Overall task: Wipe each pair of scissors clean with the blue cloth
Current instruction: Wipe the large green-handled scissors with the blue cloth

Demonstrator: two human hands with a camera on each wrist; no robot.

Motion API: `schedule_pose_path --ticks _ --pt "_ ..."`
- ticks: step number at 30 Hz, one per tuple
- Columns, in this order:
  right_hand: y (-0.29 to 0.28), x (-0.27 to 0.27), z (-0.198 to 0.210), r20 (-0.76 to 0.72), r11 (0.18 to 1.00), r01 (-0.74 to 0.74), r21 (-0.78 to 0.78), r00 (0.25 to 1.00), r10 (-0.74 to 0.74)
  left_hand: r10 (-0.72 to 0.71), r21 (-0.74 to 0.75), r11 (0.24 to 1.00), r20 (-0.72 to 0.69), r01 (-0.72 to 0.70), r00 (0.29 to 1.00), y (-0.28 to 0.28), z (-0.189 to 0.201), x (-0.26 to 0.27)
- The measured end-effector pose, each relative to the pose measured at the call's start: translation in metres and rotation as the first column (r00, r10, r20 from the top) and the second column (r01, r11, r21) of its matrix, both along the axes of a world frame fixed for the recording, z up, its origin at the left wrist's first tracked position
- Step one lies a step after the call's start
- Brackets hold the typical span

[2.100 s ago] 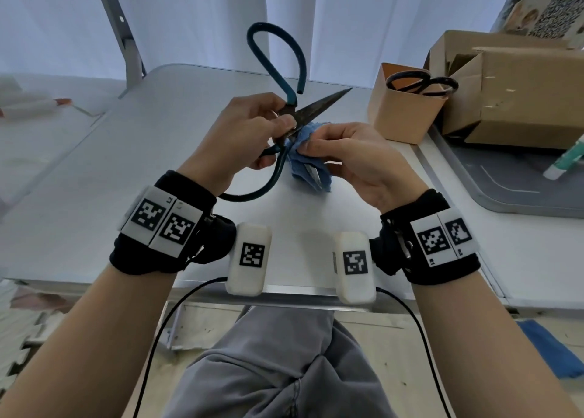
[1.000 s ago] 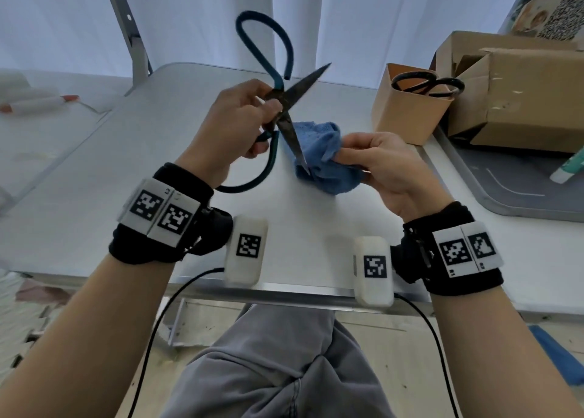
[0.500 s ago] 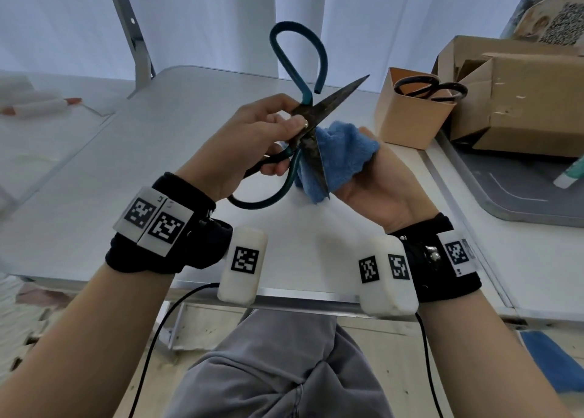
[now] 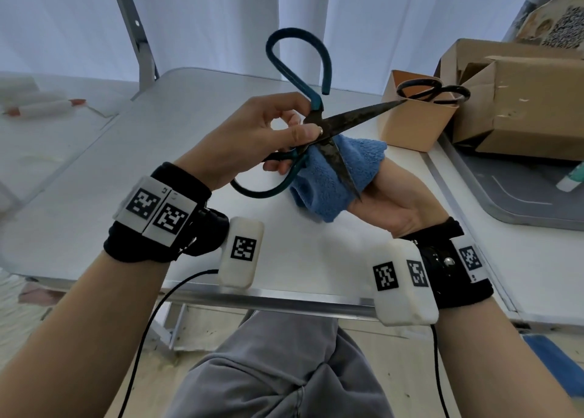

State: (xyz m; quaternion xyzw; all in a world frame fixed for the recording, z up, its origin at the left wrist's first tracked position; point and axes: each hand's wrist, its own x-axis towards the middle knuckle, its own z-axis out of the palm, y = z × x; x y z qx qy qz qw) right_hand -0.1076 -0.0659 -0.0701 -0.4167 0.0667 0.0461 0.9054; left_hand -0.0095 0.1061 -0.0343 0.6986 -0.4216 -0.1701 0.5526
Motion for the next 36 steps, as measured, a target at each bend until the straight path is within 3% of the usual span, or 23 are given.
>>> schedule_pose_path --ticks 10,20,23,28,33,36 --pt "-0.002 0.001 -0.012 0.108 0.990 -0.130 -0.057 0.985 0.136 -0.111 -0.005 0.994 0.128 0.113 0.986 -0.002 0.002 0.006" --pt "0.005 0.006 -0.011 0.125 0.991 -0.135 0.020 0.984 0.131 -0.109 -0.062 0.991 0.104 0.116 0.989 -0.002 0.002 0.006" --pt "0.005 0.006 -0.013 0.116 0.992 -0.116 -0.043 0.986 0.120 -0.089 -0.067 0.993 0.099 0.096 0.991 0.001 0.004 0.005" --pt "-0.001 -0.002 -0.012 0.060 0.996 0.009 -0.094 0.998 -0.003 0.091 -0.123 0.989 0.052 -0.084 0.995 0.012 0.010 0.016" --pt "-0.005 0.007 -0.006 0.031 0.955 0.286 0.082 0.957 -0.290 0.318 -0.177 0.924 -0.135 -0.339 0.938 0.011 0.005 0.026" --pt "0.001 0.015 -0.009 0.052 0.958 0.274 0.082 0.959 -0.279 0.352 -0.184 0.896 -0.258 -0.403 0.900 0.003 -0.001 0.023"
